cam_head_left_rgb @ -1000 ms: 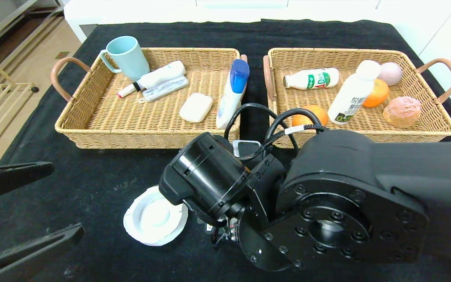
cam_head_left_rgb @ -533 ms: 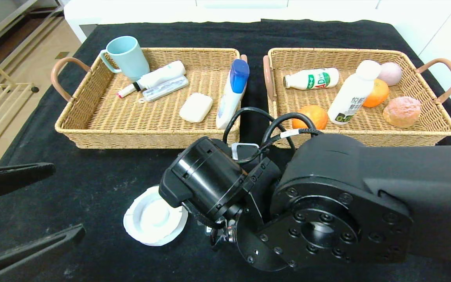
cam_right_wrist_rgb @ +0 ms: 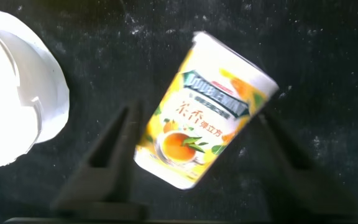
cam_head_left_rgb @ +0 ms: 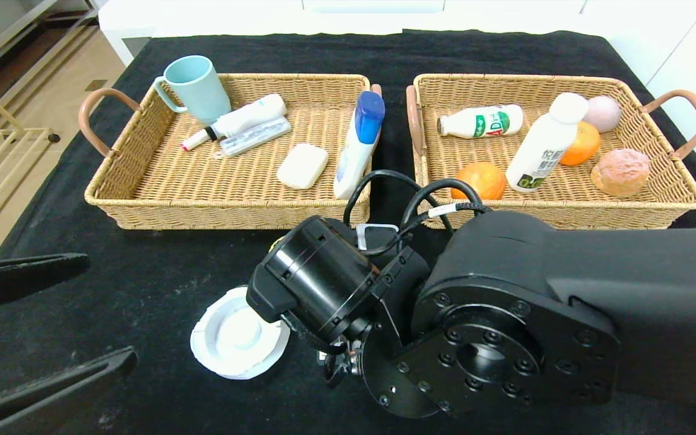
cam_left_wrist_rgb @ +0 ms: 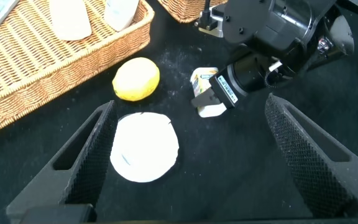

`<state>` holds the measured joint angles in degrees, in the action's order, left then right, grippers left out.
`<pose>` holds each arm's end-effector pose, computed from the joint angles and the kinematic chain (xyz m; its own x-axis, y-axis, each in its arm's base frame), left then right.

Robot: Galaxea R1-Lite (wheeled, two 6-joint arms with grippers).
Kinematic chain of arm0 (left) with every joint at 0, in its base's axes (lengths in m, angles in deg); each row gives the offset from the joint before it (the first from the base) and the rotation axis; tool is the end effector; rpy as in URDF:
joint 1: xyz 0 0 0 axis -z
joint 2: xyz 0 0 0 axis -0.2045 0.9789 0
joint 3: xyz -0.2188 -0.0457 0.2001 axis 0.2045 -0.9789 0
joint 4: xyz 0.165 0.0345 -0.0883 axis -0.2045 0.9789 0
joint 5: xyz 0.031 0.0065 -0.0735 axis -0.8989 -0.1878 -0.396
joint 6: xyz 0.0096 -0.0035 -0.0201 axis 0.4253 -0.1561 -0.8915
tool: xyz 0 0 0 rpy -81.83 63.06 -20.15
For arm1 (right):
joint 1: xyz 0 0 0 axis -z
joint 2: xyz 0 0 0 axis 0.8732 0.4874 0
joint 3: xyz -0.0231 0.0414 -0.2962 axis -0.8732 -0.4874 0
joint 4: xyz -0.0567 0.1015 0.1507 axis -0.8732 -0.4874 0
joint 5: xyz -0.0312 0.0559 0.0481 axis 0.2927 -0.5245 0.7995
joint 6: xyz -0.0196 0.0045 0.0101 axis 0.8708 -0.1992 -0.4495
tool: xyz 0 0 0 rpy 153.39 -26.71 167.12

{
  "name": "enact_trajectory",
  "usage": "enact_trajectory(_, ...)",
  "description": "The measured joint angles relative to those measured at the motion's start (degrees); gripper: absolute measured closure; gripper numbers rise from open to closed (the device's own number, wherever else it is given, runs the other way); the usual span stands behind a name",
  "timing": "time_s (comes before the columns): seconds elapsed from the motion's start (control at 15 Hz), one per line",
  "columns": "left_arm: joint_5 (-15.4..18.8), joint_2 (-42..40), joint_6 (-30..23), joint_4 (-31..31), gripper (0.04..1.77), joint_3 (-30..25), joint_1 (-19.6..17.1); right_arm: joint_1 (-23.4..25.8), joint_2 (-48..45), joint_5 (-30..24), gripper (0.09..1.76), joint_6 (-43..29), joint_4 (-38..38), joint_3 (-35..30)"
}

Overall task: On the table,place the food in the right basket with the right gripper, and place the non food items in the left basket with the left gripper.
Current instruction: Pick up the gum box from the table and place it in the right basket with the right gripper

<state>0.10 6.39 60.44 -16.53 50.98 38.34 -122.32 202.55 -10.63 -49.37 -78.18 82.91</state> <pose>0.0724 -0.0422 0.2693 0.7562 -0.6476 -0.0939 0.6544 0.7481 0.1099 0.2027 0.3488 0.2008 0.6879 0.1899 -0.7005 -0.1044 0.9810 0.1634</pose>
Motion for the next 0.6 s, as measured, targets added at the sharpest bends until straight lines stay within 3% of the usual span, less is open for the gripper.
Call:
enact_trajectory(0.2,0.02,0.01,0.0,0.0,0.09,0.0,0.0,0.0,0.0,0.02,1.03,0.05,-0.02,-0.09)
enact_trajectory(0.6,0.02,0.01,0.02,0.0,0.09,-0.06,0.0,0.02,0.0,0.0,1.05,-0.02,0.06,-0.12)
